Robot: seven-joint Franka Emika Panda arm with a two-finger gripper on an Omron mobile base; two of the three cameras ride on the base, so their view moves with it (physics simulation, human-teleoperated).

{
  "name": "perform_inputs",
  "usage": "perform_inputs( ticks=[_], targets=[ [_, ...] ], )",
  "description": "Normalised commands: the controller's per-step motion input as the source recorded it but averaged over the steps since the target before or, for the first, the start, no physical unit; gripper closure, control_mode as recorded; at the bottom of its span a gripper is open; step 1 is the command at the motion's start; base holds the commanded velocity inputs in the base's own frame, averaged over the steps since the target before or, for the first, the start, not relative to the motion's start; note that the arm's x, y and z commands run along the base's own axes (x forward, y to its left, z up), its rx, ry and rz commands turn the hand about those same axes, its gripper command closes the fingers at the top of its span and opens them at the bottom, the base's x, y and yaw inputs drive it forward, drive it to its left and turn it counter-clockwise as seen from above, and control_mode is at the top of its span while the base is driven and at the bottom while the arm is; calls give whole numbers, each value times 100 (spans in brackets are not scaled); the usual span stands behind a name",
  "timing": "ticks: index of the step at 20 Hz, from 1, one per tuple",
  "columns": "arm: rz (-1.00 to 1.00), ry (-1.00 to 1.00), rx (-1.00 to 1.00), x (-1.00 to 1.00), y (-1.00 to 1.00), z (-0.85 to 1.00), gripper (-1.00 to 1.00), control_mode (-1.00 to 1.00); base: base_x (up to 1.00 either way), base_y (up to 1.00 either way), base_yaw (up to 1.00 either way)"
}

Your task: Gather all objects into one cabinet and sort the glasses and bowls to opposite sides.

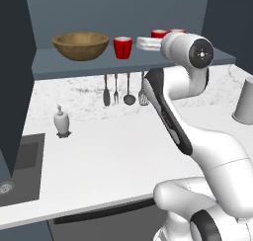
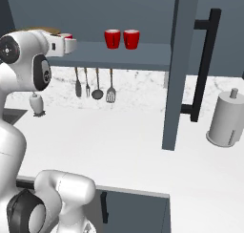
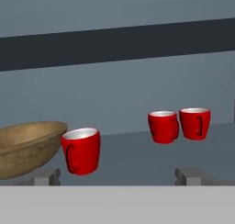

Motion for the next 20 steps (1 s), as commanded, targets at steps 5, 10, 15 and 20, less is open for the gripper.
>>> perform_inputs(
  ticks=[5, 10, 15, 20],
  targets=[
    [5, 1, -1, -8, 35, -4, -100, -100, 0, 0, 0],
    [3, 0, 0, 0, 23, -4, -100, -100, 0, 0, 0],
    [0, 0, 0, 0, 4, 0, -100, -100, 0, 0, 0],
    [0, 7, 0, 5, 10, -19, -100, -100, 0, 0, 0]
  ],
)
